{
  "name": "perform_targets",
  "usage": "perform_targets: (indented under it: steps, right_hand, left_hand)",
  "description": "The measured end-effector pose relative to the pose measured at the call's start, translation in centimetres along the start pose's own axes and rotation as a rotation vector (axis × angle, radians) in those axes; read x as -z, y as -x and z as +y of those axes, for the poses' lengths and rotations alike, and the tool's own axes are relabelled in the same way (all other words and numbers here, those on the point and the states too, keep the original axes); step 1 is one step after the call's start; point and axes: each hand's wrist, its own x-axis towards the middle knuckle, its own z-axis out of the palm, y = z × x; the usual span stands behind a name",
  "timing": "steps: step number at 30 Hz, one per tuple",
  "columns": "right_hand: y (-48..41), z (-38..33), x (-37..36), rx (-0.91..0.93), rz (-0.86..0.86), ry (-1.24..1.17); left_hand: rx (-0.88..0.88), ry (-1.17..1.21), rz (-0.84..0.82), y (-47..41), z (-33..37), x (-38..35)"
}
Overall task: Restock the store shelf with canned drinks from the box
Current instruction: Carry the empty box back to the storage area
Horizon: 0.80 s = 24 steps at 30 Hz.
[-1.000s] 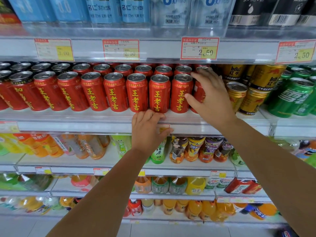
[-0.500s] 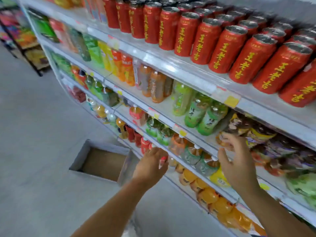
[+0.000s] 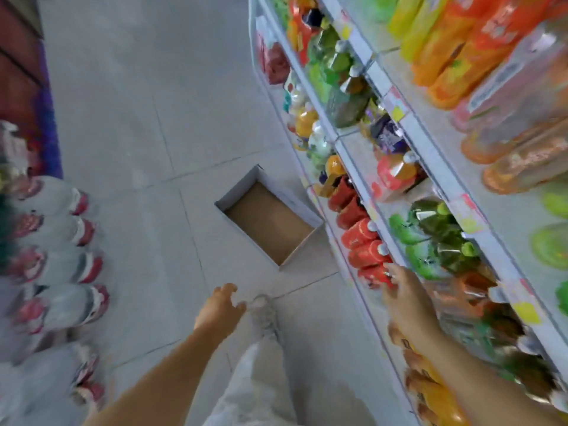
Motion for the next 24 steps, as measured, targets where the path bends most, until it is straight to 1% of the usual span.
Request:
perform_targets:
  steps: [3,6,12,18,21,24]
  right_hand:
    - [-5.9,-2.6,-3.2,-0.001,-0.136,0.008]
    - [-11.5,-4.6,-6.4,0.021,-0.204,0.029]
    - [-24.1,-6.5,-13.9,0.04,-0.413,0.125]
    - [-38.0,-5.9,-22.6,0.139,-0.539,0.318]
    - [-43.8,-5.0,-27.2,0.13,-0.572,0.369]
    - [-48.3,-3.9,-31.8,0.161,-0.584,0.422]
  left_hand:
    - [0.064,0.076,-0.006,-4.5,0.5,1.1]
    - [0.133,0.16,-0.002,-8.7,1.3,1.5]
    - [0.321,0.322,0.012,-17.6,2.8,-0.2]
    - [0.511,0.534,0.08,-27.9,3.8,-4.5]
    - [0.562,0.586,0.097,-33.5,3.5,-7.0]
    - [0.602,0.62,0.091,-38.6,2.6,-10.0]
